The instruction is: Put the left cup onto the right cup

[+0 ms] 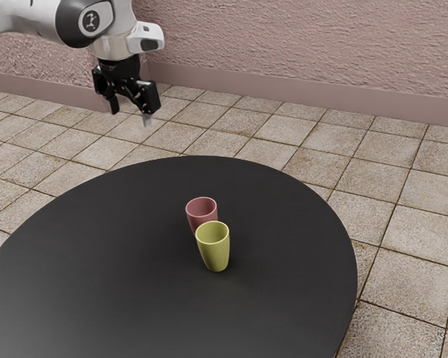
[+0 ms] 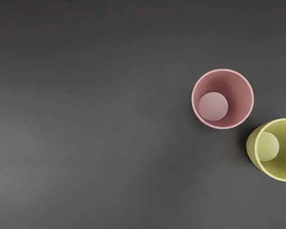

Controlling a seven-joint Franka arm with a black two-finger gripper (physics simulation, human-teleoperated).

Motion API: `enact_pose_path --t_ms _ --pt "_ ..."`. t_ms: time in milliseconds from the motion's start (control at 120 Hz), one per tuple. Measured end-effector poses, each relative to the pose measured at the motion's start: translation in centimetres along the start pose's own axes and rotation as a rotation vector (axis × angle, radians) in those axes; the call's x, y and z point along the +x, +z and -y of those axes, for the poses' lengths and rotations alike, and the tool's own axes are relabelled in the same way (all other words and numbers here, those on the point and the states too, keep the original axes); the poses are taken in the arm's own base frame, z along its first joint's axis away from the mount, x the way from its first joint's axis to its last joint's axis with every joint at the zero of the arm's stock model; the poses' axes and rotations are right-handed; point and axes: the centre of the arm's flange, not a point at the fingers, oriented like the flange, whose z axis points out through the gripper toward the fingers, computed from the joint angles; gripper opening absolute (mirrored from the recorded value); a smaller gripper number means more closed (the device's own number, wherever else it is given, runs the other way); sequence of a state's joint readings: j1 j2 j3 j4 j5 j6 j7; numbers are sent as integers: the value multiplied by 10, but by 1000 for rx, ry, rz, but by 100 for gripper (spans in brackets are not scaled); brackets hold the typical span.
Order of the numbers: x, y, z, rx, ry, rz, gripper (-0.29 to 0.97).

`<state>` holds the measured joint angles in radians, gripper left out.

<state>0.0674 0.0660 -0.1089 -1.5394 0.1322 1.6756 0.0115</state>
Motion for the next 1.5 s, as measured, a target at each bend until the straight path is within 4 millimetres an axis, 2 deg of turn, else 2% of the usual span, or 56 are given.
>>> enact_pose_path --t_ms 208,475,792,933,1183,1500 --pt "0 1 -2 0 3 1 68" --pt "7 12 -41 -4 -1 12 68" --pt "20 43 -63 20 -123 53 68" --pt "29 60 -65 19 -199 62 68" --pt "47 77 -64 23 -304 43 68" --pt "65 114 -71 6 -403 35 68"
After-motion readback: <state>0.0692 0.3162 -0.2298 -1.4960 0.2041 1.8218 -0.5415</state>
